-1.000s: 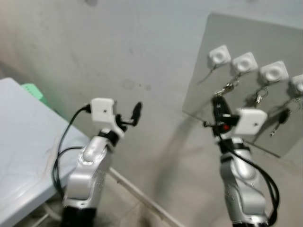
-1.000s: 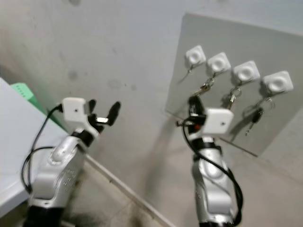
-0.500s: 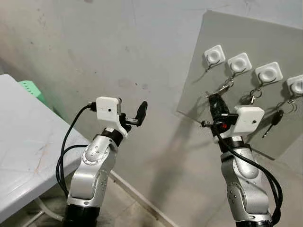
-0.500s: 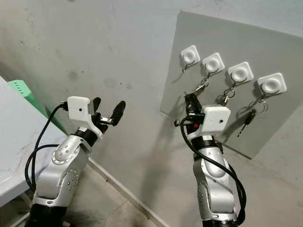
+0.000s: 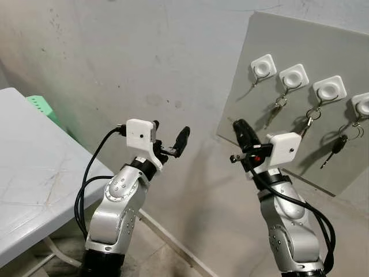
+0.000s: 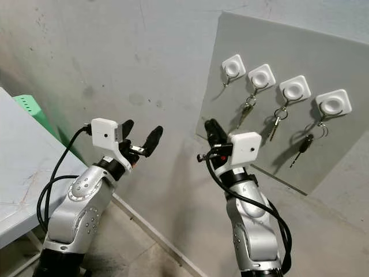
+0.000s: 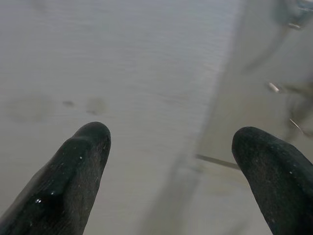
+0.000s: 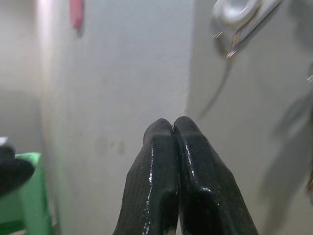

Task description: Hang keys on a hook

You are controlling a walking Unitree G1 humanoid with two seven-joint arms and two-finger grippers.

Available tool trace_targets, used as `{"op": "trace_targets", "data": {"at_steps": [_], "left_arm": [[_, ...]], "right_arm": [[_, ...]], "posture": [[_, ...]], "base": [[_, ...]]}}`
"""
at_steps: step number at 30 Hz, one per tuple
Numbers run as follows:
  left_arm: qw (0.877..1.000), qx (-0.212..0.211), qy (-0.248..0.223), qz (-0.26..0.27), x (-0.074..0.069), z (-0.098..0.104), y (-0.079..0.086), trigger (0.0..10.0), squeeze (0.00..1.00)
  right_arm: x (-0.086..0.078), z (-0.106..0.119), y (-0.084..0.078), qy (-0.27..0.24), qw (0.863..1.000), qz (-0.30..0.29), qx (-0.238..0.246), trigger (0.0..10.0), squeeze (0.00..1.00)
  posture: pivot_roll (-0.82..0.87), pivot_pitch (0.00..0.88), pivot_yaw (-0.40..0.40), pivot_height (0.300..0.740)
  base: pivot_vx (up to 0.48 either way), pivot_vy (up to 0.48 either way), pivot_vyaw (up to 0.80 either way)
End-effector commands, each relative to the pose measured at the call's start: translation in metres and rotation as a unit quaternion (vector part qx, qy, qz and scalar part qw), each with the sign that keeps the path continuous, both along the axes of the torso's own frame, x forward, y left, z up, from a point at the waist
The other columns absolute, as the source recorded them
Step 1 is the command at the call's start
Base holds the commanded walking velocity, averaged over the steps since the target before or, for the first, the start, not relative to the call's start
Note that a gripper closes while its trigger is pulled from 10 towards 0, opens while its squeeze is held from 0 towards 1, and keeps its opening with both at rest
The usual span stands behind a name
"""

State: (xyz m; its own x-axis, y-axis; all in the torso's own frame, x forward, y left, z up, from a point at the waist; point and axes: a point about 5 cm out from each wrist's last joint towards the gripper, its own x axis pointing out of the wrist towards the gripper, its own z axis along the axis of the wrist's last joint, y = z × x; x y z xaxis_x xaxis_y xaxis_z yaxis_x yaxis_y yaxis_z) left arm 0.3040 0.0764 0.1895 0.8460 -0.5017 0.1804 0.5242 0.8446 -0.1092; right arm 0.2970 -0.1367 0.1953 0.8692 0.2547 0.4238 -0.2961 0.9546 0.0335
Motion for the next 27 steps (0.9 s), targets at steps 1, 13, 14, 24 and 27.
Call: {"op": "trace_targets", "data": {"at_steps": [1,13,14,24,27], "left_arm": [[0.999,0.005,-0.022,-0.026,-0.005,0.010,-0.009,10.0,0.00],[0.997,0.019,-0.043,-0.062,-0.005,0.022,-0.018,10.0,0.00],[0.997,0.017,-0.044,-0.062,-0.005,0.024,-0.017,10.0,0.00],[0.997,0.012,-0.043,-0.059,-0.005,0.025,-0.017,10.0,0.00],[0.997,0.013,-0.044,-0.060,-0.005,0.026,-0.018,10.0,0.00]], "right_arm": [[0.003,0.008,-0.007,-0.020,1.000,-0.015,-0.001,10.0,0.00],[0.026,0.053,-0.006,-0.120,0.992,-0.022,-0.013,10.0,0.00],[0.028,0.057,-0.005,-0.127,0.992,-0.020,-0.009,10.0,0.00],[0.035,0.067,-0.004,-0.147,0.989,-0.015,-0.007,10.0,0.00],[0.037,0.068,-0.004,-0.152,0.988,-0.015,-0.011,10.0,0.00]], "posture": [[0.02,0.005,-0.082,0.740],[0.03,0.022,-0.060,0.740],[0.03,0.022,-0.060,0.740],[0.03,0.028,-0.063,0.740],[0.03,0.028,-0.063,0.740]], "base": [[0.000,0.000,0.00],[0.000,0.000,0.00],[0.000,0.000,0.00],[0.000,0.000,0.00],[0.000,0.000,0.00]]}}
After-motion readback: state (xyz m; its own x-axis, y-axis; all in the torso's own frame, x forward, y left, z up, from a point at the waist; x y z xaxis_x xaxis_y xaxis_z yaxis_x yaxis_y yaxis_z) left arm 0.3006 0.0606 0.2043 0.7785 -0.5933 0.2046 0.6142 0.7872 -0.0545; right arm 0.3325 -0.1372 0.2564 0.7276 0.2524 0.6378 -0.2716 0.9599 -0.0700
